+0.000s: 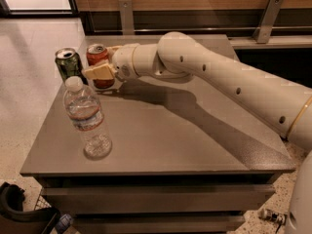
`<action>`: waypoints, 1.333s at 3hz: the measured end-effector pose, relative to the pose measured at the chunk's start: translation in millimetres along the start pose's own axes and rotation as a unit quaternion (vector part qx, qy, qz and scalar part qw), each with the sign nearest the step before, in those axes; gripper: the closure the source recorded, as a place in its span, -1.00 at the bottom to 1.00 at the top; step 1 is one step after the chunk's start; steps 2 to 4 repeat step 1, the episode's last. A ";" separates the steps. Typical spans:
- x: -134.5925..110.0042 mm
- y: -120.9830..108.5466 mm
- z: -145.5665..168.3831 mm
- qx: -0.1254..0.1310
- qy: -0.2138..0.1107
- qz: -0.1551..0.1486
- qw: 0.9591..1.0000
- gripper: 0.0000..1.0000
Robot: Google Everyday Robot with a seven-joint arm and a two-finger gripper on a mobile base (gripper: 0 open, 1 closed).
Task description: Move coke can near green can
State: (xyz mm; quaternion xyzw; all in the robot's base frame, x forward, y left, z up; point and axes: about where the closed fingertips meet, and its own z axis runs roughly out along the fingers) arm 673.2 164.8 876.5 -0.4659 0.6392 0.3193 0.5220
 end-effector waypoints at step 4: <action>-0.1 0.4 0.4 0.000 0.000 0.000 1.000 -1.00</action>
Offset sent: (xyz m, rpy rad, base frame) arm 0.0000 0.0000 0.0000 0.0000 0.0000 0.0000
